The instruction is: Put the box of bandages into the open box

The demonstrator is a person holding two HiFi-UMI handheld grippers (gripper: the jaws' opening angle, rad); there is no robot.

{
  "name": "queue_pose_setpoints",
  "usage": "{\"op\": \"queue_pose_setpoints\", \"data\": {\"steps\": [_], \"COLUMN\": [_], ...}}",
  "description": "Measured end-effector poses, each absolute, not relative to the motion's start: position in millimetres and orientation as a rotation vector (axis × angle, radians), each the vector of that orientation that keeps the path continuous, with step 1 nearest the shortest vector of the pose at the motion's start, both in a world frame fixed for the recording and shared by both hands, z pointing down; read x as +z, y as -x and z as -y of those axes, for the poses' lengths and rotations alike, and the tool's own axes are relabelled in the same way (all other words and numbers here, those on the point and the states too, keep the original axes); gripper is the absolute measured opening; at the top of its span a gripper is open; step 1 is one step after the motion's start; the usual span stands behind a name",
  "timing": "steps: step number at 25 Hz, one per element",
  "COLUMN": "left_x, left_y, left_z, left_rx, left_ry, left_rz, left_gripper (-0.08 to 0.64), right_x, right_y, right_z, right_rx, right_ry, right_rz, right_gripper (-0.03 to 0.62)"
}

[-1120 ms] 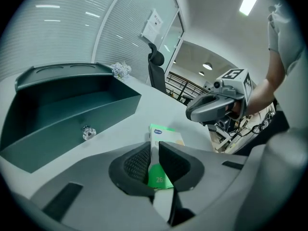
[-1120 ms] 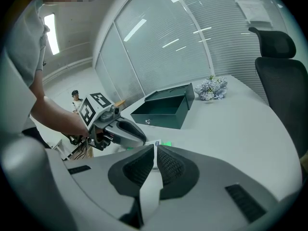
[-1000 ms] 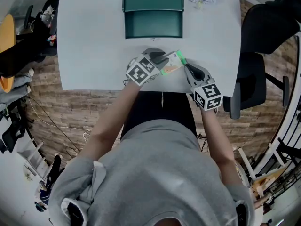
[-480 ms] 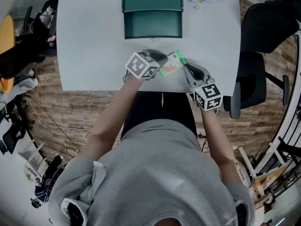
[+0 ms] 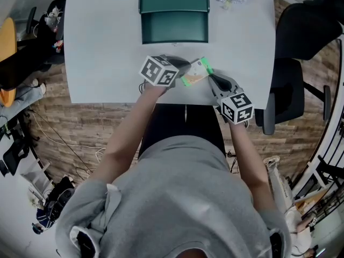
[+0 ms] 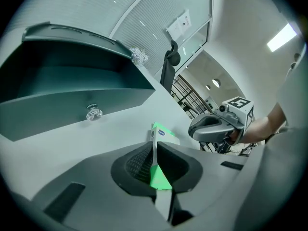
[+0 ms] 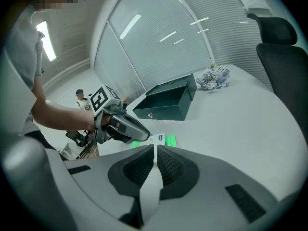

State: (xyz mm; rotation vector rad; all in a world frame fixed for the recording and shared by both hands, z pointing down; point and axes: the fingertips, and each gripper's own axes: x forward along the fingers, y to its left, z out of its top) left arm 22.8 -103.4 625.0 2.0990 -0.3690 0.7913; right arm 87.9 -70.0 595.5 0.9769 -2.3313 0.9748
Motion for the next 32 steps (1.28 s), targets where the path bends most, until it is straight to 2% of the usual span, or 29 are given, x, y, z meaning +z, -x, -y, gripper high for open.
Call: {"op": "queue_pose_setpoints", "data": {"steps": [12, 22, 25, 28, 32], "left_x": [627.2, 626.1, 626.0, 625.7, 625.8], "left_y": [-17.6, -10.7, -9.9, -10.7, -10.0], "left_z": [108.4, 115.5, 115.5, 115.0, 116.1], "left_rx": [0.665, 0.626, 0.612, 0.608, 0.614], "left_ry": [-2.024, -1.999, -1.989, -1.98, -1.986], "left_rz": [0.423, 0.473, 0.477, 0.473, 0.485], "left_gripper": [0.035, 0.032, 0.031, 0.031, 0.031], "right_x": [618.5, 616.4, 622.6, 632.7, 635.7], "right_y": [-78.1, -67.2, -65.1, -60.7, -55.7], "right_z": [43.8, 65.8, 69.8, 68.7, 71.7], "right_rx": [1.233, 1.481, 1.487, 1.519, 1.516], "right_ry": [-0.876, -0.932, -0.941, -0.931, -0.955], "right_rz": [2.256, 2.269, 2.221, 2.154, 2.13], "right_gripper": [0.052, 0.06, 0.083, 0.158, 0.167]}}
